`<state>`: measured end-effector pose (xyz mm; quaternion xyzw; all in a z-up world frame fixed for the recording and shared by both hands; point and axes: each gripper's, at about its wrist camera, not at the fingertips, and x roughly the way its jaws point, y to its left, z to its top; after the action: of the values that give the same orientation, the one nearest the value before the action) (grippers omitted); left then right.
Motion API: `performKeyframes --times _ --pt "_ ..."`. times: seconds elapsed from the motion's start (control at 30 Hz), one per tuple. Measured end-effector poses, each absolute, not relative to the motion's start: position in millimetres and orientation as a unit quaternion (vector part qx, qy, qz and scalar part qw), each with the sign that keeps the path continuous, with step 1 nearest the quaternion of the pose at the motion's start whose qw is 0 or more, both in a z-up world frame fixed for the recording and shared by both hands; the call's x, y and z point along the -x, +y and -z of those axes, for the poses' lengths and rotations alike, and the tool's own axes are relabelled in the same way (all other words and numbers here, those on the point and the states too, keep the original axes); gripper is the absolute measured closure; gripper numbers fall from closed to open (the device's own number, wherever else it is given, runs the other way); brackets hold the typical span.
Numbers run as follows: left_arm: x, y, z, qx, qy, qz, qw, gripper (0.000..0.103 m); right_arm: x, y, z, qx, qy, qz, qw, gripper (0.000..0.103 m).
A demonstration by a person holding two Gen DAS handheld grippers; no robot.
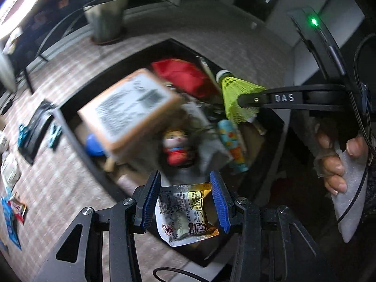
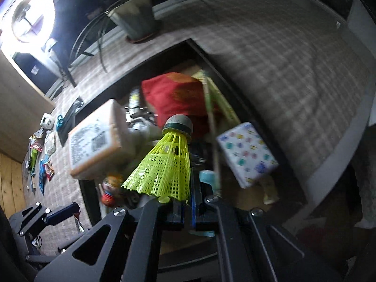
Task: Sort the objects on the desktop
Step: 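Carry packet and shuttlecock into the black box and open both grippers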
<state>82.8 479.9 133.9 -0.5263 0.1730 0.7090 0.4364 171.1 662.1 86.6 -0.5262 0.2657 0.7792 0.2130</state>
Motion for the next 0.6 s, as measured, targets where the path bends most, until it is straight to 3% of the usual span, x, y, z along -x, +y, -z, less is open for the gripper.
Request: performKeyframes --times 0.1,0.13,0.17,0.23,0.6 --pt "-90.4 494.3 -133.4 0.533 0.176 -0.698 0.445 0.060 -177.0 667.5 -84.8 0.529 0.271 -0.776 0.213 0.095" --pt "-91.5 497.9 -133.5 0.535 0.176 -0.697 0.443 0.053 -177.5 668.8 -83.8 0.534 0.275 -0.773 0.207 0.083" --pt "-91.4 500.5 -132.8 0.540 0.177 -0.696 0.440 0.038 -179.6 670.4 -82.8 0.536 0.280 -0.770 0.204 0.066" --pt "-90.5 502.1 -133.0 0.542 0.172 -0.697 0.436 0.032 -183.3 671.2 -83.7 0.530 0.285 -0.771 0.208 0.054" --pt "-79.1 480.0 -130.3 0.544 0.163 -0.715 0.407 0.034 -176.6 660.8 -89.9 0.521 0.274 -0.783 0.202 0.054"
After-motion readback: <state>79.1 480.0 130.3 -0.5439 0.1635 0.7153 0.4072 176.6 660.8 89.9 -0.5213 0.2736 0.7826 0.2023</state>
